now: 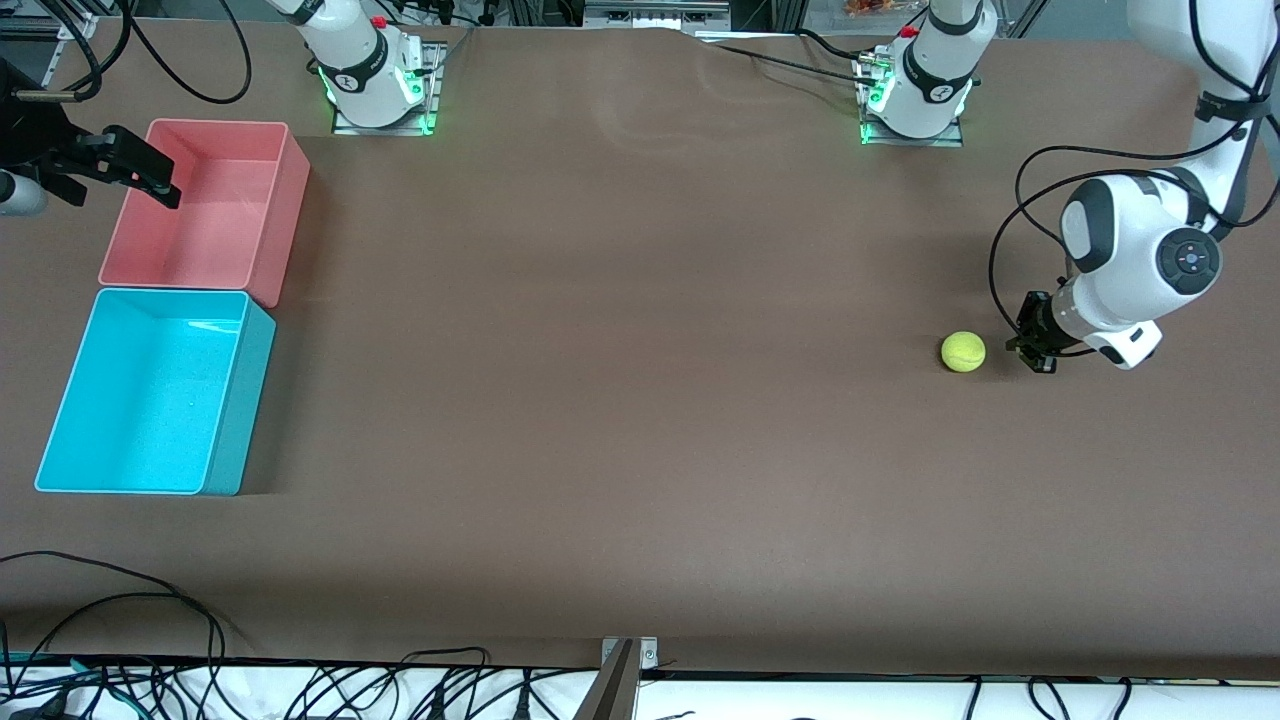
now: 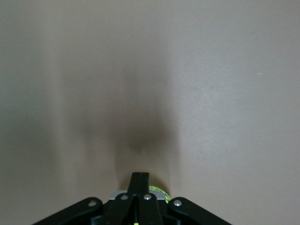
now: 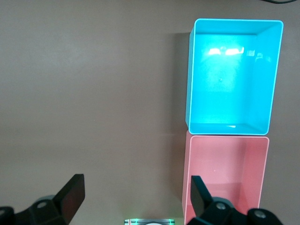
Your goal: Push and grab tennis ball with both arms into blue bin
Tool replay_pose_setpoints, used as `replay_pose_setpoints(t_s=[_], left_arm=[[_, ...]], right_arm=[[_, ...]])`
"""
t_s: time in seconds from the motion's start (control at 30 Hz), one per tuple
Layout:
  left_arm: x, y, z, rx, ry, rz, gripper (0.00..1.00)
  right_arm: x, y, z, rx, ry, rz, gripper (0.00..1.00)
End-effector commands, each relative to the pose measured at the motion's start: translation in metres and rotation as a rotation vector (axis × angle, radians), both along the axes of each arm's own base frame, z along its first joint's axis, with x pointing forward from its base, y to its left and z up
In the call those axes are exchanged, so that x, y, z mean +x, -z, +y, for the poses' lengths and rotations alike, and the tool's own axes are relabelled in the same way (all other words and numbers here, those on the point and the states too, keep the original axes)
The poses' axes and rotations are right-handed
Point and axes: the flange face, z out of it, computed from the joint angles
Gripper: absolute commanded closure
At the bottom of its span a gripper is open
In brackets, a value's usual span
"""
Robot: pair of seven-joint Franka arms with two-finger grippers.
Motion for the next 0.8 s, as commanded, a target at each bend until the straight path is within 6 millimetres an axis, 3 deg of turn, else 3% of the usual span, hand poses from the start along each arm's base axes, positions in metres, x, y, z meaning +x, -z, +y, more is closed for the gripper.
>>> replay_pose_setpoints(t_s=[0.0,0.3,0.53,0.77], left_arm=[[0.003,0.026,0.007,0.03,-0.003,-0.026,1.0],[0.001,0.048,0.017,0.034,-0.021,-0.023,1.0],[0.001,0.048,0.018,0.034,-0.005,-0.025,1.0],[-0.007,0.044,0.065,0.027,0.039,-0.028,1.0]], right_arm=[[-0.003,-0.008,-0.001,-0.006,-0.007,0.001,0.0],[-0.004,-0.009,-0.001,-0.004,-0.008,0.001,0.0],[-0.004,-0.009,0.0,-0.004,-0.011,0.001,0.0],[-0.004,-0.009,0.001,-0.004,-0.013,0.001,0.0]])
